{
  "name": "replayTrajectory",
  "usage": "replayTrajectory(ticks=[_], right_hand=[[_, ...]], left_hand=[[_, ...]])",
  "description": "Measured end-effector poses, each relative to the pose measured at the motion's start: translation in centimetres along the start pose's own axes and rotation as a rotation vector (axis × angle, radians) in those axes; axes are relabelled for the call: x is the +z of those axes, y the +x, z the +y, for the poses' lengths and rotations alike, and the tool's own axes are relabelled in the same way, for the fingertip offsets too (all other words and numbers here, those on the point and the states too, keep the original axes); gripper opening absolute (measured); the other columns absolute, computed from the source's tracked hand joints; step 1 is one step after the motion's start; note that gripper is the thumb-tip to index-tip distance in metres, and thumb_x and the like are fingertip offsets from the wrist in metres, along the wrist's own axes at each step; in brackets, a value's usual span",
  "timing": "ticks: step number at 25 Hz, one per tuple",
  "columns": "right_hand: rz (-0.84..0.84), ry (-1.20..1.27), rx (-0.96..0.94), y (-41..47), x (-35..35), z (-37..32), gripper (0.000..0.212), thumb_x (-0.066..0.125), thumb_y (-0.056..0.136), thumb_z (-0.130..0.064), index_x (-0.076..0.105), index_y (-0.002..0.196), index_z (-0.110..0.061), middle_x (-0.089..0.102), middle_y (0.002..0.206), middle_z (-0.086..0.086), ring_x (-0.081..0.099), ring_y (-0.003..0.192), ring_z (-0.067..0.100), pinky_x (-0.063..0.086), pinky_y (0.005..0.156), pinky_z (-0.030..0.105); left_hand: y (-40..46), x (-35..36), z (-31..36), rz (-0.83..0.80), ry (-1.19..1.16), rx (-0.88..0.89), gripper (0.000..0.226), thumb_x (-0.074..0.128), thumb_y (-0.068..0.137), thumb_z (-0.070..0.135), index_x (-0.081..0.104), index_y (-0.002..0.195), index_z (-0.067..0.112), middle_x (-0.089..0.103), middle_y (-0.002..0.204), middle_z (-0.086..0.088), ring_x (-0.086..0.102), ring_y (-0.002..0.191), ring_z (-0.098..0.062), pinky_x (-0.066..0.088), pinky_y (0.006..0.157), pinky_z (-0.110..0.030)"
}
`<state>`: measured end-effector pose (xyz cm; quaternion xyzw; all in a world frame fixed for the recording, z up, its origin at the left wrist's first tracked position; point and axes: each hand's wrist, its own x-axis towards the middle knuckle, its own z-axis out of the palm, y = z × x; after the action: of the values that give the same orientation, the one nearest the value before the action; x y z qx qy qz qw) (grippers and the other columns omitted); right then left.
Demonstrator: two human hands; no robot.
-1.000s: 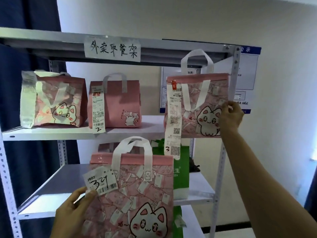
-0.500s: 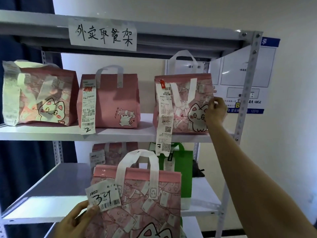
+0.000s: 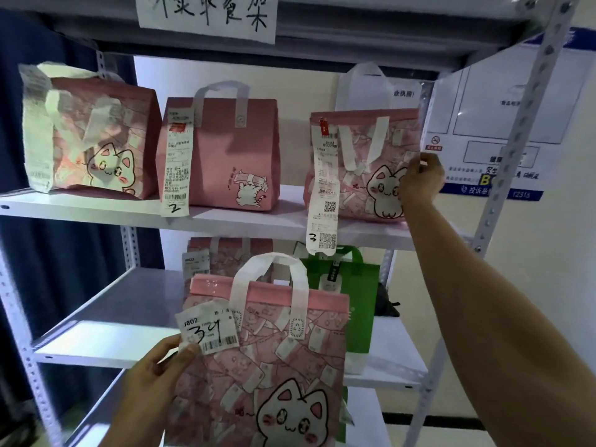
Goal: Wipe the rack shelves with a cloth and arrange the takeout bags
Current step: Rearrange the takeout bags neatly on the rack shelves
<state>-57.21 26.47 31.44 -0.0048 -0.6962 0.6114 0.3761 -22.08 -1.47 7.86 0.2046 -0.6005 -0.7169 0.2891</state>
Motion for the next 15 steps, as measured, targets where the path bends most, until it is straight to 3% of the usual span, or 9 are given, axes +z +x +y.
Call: replayTrajectory(ticks=[4, 9, 13, 15], right_hand=[[-0.033, -0.029, -0.006, 0.2, -0.2, 0.1, 0.022, 0.05, 0.104, -0.029, 0.063, 0.117, -0.017, 0.069, 0.11, 0.002, 0.068, 0.094, 0.02, 0.059, 0.085, 0.043], [-0.001, 0.056, -0.012, -0.8, -1.4, 0.6, 0.026, 0.056, 0.1, -0.032, 0.059, 0.122, -0.017, 0.062, 0.096, -0.011, 0.061, 0.073, -0.001, 0.06, 0.083, 0.034], [0.033, 0.031, -0.054, -3.8, -3.6, 0.4, 0.032, 0.057, 0.097, -0.028, 0.056, 0.126, -0.016, 0.065, 0.114, -0.001, 0.063, 0.103, 0.015, 0.046, 0.086, 0.019], [0.062, 0.074, -0.104, -6.9, -5.0, 0.2, 0.031, 0.059, 0.095, -0.026, 0.058, 0.123, -0.013, 0.065, 0.114, 0.0, 0.062, 0.104, 0.014, 0.043, 0.08, 0.011]], left_hand=[[0.3, 0.1, -0.2, -0.005, -0.013, -0.036, 0.012, 0.072, 0.084, 0.027, 0.076, 0.095, 0.024, 0.079, 0.097, -0.008, 0.074, 0.095, -0.031, 0.057, 0.087, -0.051], [0.0, 0.4, 0.0, 0.025, 0.015, -0.01, 0.004, 0.072, 0.086, 0.031, 0.075, 0.088, 0.034, 0.079, 0.093, 0.0, 0.076, 0.09, -0.025, 0.06, 0.081, -0.046], [-0.4, 0.3, 0.2, 0.008, -0.014, -0.008, 0.005, 0.073, 0.087, 0.028, 0.075, 0.09, 0.031, 0.079, 0.096, -0.003, 0.075, 0.093, -0.028, 0.058, 0.085, -0.053], [-0.6, 0.0, 0.2, -0.001, -0.041, -0.001, 0.006, 0.073, 0.086, 0.027, 0.075, 0.091, 0.028, 0.079, 0.098, -0.005, 0.074, 0.097, -0.029, 0.056, 0.089, -0.055]])
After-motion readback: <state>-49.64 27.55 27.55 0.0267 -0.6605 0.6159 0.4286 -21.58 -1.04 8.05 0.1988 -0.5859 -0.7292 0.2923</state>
